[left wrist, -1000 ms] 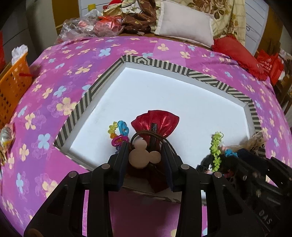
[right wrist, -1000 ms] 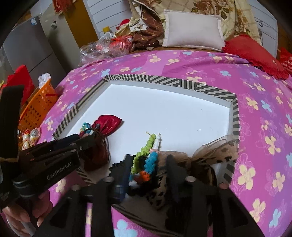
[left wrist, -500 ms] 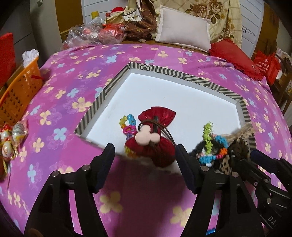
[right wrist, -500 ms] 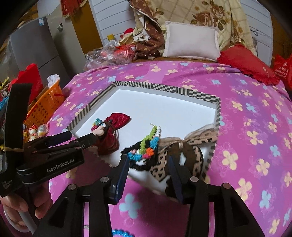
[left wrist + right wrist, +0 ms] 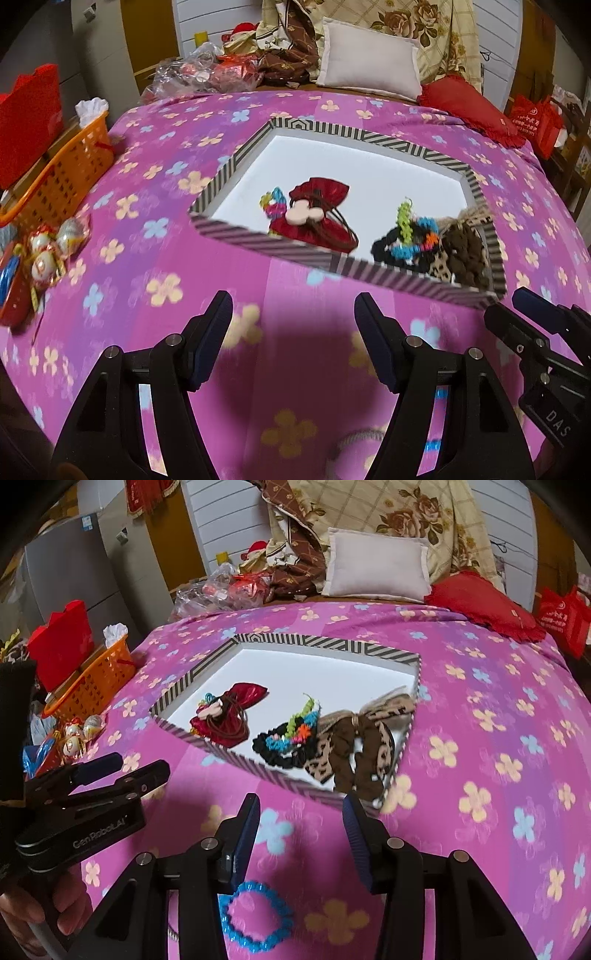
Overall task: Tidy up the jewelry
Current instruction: 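Withdraw both tools back over the silver bangle and blue bead bracelet, then grasp the silver rope bangle with the left tool while the right tool grasps the blue bead bracelet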
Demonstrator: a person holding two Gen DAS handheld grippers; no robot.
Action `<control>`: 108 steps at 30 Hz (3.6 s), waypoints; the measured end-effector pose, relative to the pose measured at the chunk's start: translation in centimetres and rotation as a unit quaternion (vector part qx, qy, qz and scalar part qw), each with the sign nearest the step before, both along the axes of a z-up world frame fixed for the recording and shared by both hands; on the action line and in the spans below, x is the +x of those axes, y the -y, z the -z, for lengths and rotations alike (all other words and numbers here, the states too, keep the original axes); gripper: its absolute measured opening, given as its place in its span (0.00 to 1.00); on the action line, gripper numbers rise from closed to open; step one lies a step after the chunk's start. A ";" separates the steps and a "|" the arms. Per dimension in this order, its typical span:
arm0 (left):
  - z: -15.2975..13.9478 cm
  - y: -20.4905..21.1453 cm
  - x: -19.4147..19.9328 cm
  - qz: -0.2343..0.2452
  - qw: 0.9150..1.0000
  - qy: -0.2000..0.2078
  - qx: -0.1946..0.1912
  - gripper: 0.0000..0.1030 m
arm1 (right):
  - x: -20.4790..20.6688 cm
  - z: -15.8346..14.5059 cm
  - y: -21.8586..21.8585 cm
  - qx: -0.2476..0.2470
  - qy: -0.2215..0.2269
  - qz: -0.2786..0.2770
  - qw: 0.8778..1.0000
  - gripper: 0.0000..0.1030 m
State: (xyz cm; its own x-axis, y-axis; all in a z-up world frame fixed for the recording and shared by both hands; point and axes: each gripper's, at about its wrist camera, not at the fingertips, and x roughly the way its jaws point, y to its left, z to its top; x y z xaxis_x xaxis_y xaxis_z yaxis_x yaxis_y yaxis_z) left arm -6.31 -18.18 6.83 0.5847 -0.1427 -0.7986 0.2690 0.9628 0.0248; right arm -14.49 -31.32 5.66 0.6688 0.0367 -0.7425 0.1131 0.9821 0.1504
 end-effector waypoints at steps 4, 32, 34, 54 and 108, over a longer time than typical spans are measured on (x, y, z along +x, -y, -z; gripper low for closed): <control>-0.1 -0.5 -1.8 -0.001 1.000 0.001 -0.002 0.67 | -1.4 -0.1 -0.6 -0.001 0.004 0.001 1.000 0.56; 0.6 -2.5 -9.2 -0.016 1.000 -0.006 -0.001 0.67 | -8.0 0.3 -3.5 -0.011 0.004 -0.008 1.000 0.63; 0.7 -2.5 -9.3 -0.015 1.000 -0.007 0.000 0.67 | -8.1 0.3 -3.6 -0.011 0.003 -0.008 1.000 0.63; 2.8 -4.0 -10.1 -0.011 0.999 -0.045 -0.004 0.67 | -8.8 1.8 -2.6 -0.016 -0.025 0.001 1.000 0.63; 5.2 -2.2 -9.3 0.040 0.993 -0.106 -0.014 0.49 | -6.2 5.3 -2.0 0.005 -0.041 -0.026 0.999 0.63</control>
State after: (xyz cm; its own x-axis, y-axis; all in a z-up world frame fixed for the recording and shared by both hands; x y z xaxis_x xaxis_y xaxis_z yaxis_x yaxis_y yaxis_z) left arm -15.64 -15.97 1.63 0.3891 -0.2060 -0.8979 0.3402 0.9379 -0.0678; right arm -20.72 -29.27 0.41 0.6034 0.0775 -0.7937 0.0746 0.9854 0.1529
